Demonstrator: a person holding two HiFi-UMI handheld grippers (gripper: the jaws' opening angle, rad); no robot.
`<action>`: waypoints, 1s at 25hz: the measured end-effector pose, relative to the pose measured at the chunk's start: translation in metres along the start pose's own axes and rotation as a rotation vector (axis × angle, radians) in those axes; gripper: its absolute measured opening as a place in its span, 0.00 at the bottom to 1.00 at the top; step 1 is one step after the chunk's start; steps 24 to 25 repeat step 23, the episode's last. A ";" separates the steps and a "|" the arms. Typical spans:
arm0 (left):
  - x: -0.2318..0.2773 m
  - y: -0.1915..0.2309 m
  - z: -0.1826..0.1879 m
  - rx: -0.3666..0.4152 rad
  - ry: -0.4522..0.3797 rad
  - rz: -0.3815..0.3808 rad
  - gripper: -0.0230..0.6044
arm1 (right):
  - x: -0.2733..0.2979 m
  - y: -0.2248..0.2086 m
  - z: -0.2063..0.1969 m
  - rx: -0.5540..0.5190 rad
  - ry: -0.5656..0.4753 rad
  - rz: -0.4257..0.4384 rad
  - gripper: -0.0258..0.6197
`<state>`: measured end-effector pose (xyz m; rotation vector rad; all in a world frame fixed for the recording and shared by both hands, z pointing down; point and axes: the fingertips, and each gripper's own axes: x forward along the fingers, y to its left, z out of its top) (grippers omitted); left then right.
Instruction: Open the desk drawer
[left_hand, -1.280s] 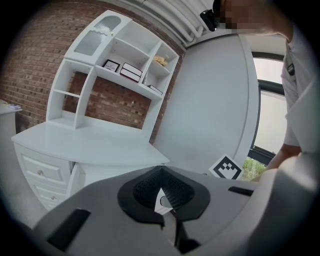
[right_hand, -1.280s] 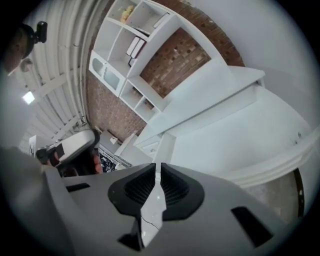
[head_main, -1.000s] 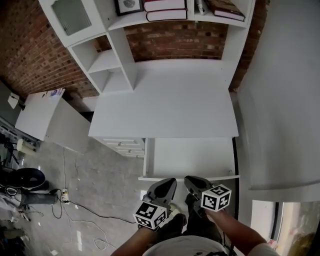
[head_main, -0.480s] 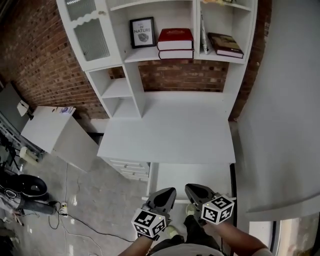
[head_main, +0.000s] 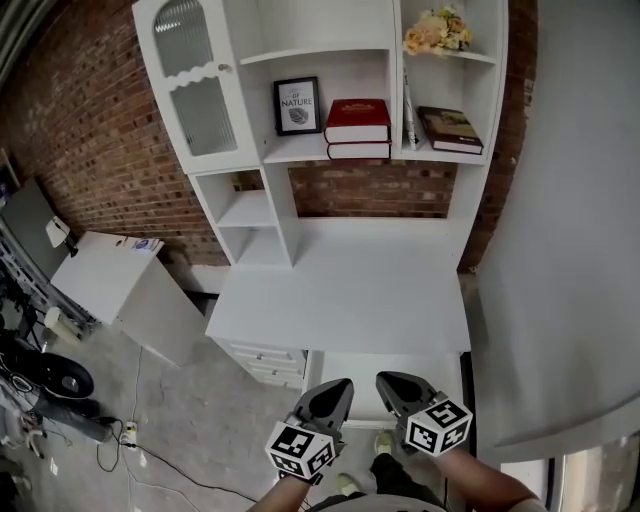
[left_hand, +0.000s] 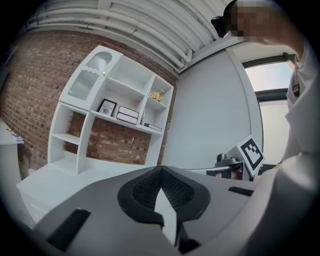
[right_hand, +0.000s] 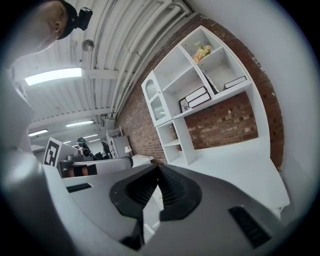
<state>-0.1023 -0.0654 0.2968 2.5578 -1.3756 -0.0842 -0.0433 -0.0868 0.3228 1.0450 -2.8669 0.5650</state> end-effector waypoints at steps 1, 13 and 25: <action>0.000 -0.001 0.002 0.005 -0.004 -0.001 0.06 | 0.001 0.001 0.002 -0.004 -0.002 0.001 0.07; -0.003 -0.005 0.008 0.013 -0.026 -0.006 0.06 | -0.002 0.004 0.016 -0.046 -0.032 -0.021 0.07; -0.007 -0.005 0.005 0.008 -0.030 -0.013 0.06 | 0.000 0.010 0.014 -0.066 -0.034 -0.029 0.07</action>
